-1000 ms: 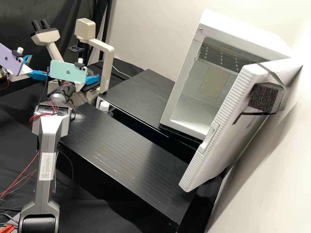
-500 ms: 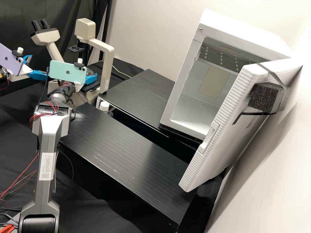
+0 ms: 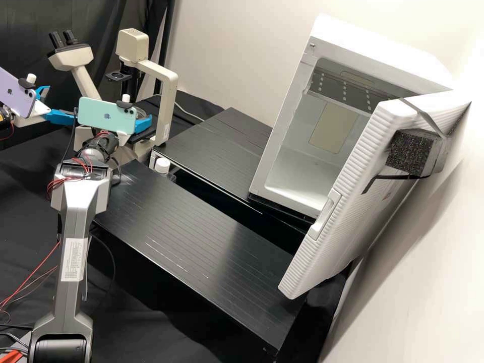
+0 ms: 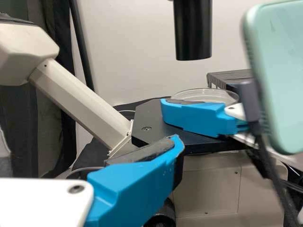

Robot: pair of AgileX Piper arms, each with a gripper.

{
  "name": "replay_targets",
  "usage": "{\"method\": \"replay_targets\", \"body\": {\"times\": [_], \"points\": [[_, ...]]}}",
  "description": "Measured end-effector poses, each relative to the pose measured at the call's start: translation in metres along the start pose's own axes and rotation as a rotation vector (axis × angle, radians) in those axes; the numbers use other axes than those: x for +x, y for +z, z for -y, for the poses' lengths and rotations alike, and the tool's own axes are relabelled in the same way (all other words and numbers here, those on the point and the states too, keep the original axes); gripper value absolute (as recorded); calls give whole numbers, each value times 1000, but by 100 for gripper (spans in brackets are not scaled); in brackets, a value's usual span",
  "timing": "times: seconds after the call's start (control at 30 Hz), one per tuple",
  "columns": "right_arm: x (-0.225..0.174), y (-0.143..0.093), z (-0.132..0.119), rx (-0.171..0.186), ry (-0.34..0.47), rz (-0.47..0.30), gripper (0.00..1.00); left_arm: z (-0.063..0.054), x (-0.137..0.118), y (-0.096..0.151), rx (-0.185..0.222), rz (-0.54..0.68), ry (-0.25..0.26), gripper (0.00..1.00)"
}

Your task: Return the petri dish to the incubator.

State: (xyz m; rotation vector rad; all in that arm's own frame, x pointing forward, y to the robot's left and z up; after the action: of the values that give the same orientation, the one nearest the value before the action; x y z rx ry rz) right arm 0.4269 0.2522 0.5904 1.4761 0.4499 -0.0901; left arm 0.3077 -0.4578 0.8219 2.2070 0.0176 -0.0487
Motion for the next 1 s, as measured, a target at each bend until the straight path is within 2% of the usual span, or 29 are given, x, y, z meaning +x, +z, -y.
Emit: {"method": "replay_targets", "body": {"times": [0.37,0.47,0.73,0.83,1.0], "points": [[-55,0,-23,57,-12,-70,0,0,0,0,0,0,0,100],[-75,1,-27,62,-16,-93,0,0,0,0,0,0,0,100],[-124,12,-32,43,0,-151,0,0,0,0,0,0,0,100],[-144,16,-39,47,36,-176,0,0,0,0,0,0,0,100],[-188,36,-55,25,111,-193,0,0,0,0,0,0,0,100]]}}
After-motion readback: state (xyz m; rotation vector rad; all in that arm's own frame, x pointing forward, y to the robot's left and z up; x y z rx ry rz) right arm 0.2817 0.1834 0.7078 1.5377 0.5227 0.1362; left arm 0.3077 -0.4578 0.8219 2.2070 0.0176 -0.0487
